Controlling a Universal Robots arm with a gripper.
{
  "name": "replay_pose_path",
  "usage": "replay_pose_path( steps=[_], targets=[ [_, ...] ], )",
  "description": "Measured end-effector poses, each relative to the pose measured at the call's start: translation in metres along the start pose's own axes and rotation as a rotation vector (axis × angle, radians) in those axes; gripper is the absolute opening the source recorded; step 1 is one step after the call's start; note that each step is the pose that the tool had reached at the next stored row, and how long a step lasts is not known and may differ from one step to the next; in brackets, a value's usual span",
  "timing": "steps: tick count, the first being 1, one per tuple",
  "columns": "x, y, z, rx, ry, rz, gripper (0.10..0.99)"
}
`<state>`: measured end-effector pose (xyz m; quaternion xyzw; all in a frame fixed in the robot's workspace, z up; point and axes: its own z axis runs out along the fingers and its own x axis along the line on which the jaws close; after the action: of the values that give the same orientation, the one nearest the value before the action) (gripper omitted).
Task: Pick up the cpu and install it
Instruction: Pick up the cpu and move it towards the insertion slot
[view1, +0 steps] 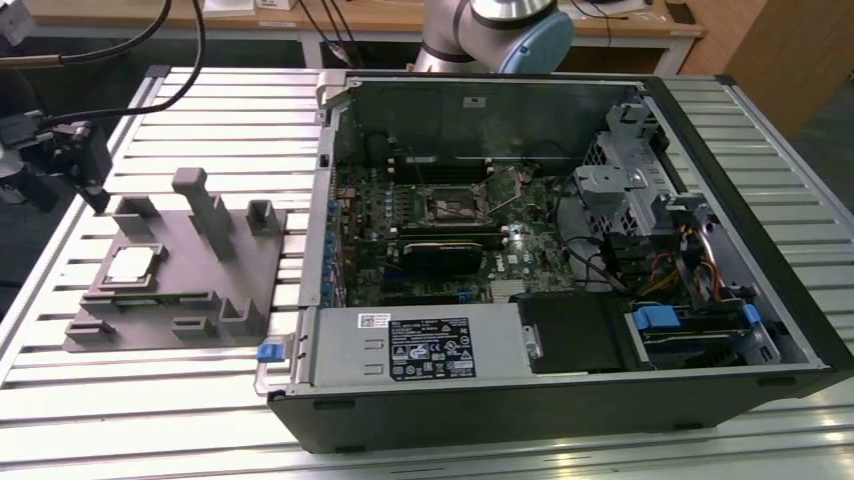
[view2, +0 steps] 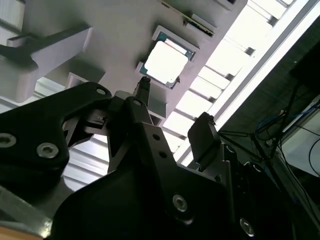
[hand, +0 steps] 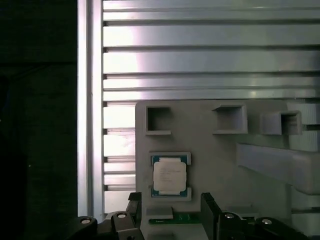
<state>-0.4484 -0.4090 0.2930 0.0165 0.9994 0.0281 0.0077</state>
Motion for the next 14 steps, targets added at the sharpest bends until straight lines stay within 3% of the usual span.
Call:
replay_pose_path(
  steps=[10, 14],
  targets=[
    [-0.0027, -0.0009, 0.0177, 0.0, 0.0143, -0.018, 0.588],
    [-0.0027, -0.0016, 0.0239, 0.0, 0.0158, -0.022, 0.588]
  ],
)
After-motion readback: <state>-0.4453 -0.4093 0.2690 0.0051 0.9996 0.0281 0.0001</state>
